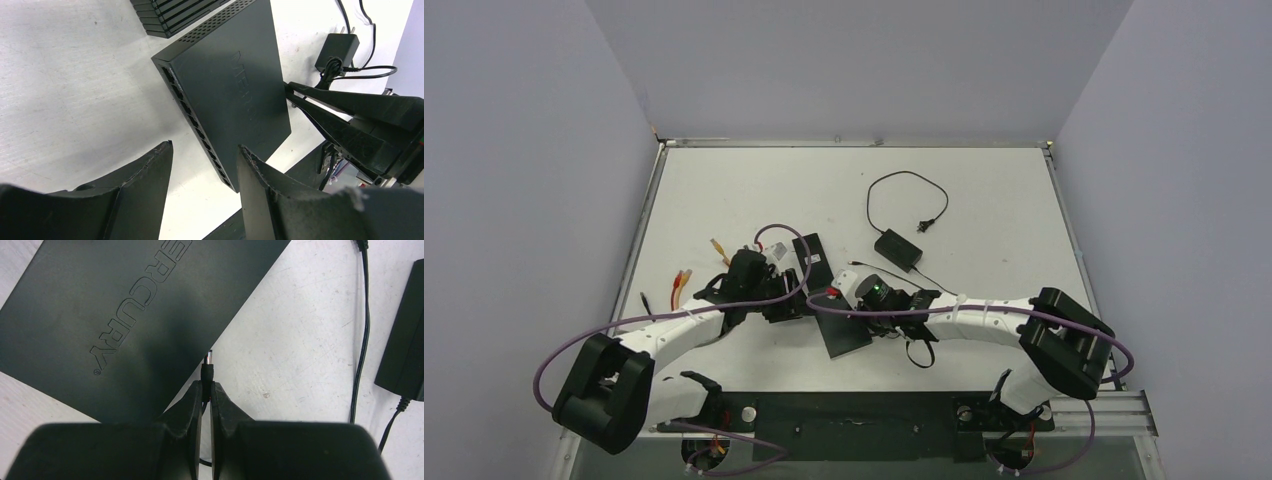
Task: Insert the plug into the switch port
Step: Insert the power into the switch port.
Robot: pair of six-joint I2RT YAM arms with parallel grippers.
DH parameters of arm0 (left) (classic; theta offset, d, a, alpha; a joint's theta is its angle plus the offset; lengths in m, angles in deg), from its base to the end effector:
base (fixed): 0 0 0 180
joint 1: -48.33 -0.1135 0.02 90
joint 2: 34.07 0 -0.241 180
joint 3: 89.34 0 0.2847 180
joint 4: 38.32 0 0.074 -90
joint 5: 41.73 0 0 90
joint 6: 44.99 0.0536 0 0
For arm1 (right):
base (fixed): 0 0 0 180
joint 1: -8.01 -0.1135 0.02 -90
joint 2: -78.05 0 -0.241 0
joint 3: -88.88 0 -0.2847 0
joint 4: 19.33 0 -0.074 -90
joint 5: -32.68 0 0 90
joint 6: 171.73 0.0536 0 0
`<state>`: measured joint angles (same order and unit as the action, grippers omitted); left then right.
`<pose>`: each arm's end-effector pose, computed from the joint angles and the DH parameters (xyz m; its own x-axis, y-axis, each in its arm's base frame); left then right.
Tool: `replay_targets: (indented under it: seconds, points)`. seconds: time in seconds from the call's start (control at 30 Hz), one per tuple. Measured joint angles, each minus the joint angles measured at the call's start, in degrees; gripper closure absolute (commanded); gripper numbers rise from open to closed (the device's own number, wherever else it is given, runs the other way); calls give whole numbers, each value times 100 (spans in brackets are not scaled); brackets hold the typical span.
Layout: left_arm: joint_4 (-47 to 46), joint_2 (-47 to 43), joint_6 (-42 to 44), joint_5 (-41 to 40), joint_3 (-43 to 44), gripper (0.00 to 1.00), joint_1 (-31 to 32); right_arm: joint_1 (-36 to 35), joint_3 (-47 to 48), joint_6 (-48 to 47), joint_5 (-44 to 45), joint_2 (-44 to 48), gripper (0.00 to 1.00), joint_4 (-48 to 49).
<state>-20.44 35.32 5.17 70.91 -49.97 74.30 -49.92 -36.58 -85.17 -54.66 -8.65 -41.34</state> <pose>0.2287 -0.1344 0.1050 -0.9197 -0.2097 -0.3318 0.0611 0.7585 -0.6488 0.1730 0.2714 0.0992 -0.3798 -0.7190 -0.5821 -0.8564 0.5112 -0.0727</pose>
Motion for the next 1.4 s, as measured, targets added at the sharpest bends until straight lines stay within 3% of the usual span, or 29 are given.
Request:
replay_targets:
  seconds: [0.63, 1.4]
  points:
    - [-44, 81, -28, -372, 0, 53, -103, -1082, -81, 605, -151, 2, 100, 404]
    - [98, 356, 153, -896, 205, 52, -133, -234, -179, 238, 186, -186, 100, 953]
